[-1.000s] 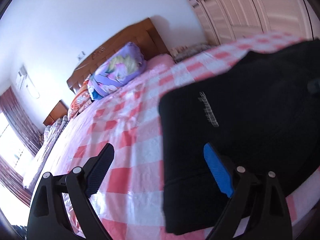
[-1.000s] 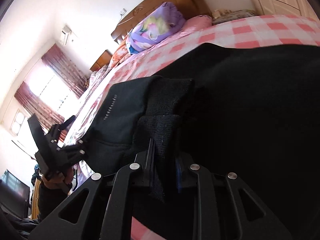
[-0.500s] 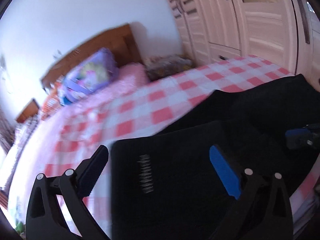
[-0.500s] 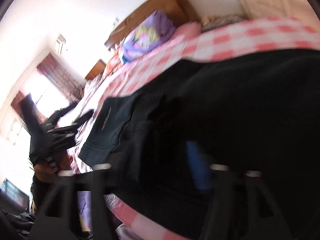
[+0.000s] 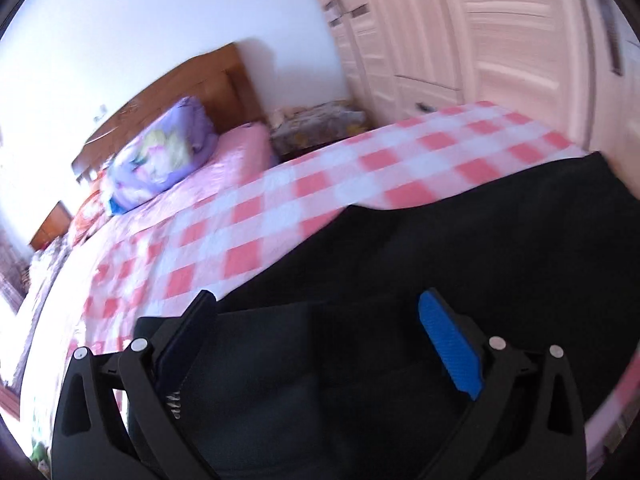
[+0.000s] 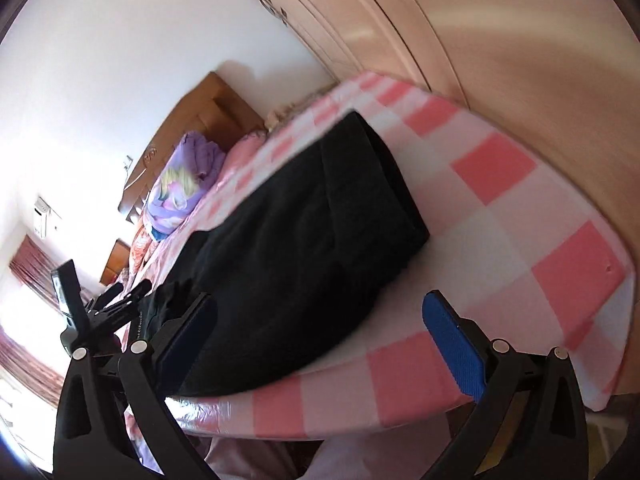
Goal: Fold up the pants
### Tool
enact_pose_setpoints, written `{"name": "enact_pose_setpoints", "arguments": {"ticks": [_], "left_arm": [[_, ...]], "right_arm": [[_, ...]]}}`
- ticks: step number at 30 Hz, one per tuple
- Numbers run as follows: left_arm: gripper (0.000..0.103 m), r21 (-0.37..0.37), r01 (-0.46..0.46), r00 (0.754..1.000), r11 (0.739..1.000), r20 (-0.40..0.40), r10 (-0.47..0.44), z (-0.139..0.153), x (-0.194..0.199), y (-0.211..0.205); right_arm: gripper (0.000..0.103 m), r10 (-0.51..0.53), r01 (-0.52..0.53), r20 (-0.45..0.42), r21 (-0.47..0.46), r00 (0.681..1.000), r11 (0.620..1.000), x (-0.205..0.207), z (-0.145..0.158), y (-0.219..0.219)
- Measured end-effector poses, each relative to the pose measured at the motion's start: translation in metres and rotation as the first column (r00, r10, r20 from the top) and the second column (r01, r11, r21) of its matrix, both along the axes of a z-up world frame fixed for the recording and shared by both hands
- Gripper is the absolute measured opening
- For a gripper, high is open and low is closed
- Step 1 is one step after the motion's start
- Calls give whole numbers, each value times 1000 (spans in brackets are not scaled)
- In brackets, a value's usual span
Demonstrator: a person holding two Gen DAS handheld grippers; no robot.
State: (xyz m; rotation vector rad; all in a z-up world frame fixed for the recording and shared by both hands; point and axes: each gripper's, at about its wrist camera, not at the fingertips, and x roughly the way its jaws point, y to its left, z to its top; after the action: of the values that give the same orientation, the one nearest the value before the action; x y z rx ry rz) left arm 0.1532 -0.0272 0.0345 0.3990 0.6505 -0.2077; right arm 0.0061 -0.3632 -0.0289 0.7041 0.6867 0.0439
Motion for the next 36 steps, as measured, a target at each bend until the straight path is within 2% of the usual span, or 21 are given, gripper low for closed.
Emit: {"name": "enact_pose_setpoints", "arguments": {"ticks": [2, 4, 6, 8, 11, 14, 16, 19, 20, 21, 22, 23, 24, 25, 27, 29, 31, 32, 35, 36], "left_arm": [[101, 12, 48, 997, 999, -61, -47, -12, 3, -18], [101, 50, 59, 993, 997, -108, -53, -32, 9, -35], [101, 35, 81, 986, 996, -147, -75, -44, 11, -44], [101, 5, 105, 983, 994, -150, -103, -44, 10, -51], [101, -5, 136, 986, 991, -101, -135, -35, 3, -65], [101, -33, 173, 981, 984, -88, -175, -23, -2, -75], [101, -63, 210, 970, 976, -114, -216, -24, -2, -85], [101, -57, 212, 961, 976, -169, -218, -39, -1, -99], [101, -71, 212, 956, 975, -193, -222, -45, 1, -100], [101, -89, 209, 950, 974, -218, -223, -50, 3, -100], [101, -101, 202, 948, 974, -230, -220, -52, 4, -98], [101, -115, 197, 948, 974, -230, -219, -50, 5, -94], [101, -129, 194, 949, 972, -224, -219, -46, 5, -91], [101, -161, 190, 949, 968, -221, -223, -38, 7, -85], [101, -238, 185, 940, 954, -239, -242, -23, 13, -78], [101, -349, 195, 908, 917, -290, -304, -3, 25, -79], [101, -418, 199, 863, 887, -353, -360, 17, 40, -94], [101, -417, 207, 844, 885, -381, -377, 26, 44, -107], [101, -369, 310, 758, 876, -461, -462, 54, 48, -171], [101, -326, 340, 746, 882, -478, -464, 61, 46, -195]], "right_arm": [[99, 0, 0, -40, 3, 999, 1000, 16, -8, -6], [99, 31, -30, -41, 40, 999, 999, 30, -12, -9], [99, 34, -32, -45, 45, 998, 998, 40, -13, -7], [99, 32, -30, -57, 38, 998, 999, 44, -13, -6], [99, 65, -64, -79, 22, 995, 998, 39, -11, 0], [99, 96, -96, -83, -5, 992, 995, 35, -11, 10], [99, 71, -71, -82, -1, 994, 997, 39, -10, 9], [99, 8, -7, -56, 16, 998, 1000, 49, -12, 7], [96, -10, 10, -48, 3, 999, 1000, 50, -12, 9], [76, -24, 23, -42, -6, 999, 1000, 50, -13, 9], [60, -49, 49, -21, -3, 999, 999, 45, -15, 7], [52, -49, 47, 29, 43, 998, 998, 40, -19, 4], [45, -61, 56, 72, 79, 996, 995, 34, -23, 1], [44, -72, 66, 81, 73, 994, 995, 31, -24, 2], [42, -86, 89, 121, -13, 989, 996, 26, -17, 13], [40, -88, 105, 149, -109, 985, 988, 26, -6, 26], [40, -76, 120, 176, -259, 982, 958, 27, 10, 47], [40, -71, 125, 181, -310, 981, 943, 27, 14, 55], [39, -77, 155, 191, -435, 979, 887, 26, 18, 75], [39, -79, 159, 189, -462, 979, 872, 28, 17, 79]]}}
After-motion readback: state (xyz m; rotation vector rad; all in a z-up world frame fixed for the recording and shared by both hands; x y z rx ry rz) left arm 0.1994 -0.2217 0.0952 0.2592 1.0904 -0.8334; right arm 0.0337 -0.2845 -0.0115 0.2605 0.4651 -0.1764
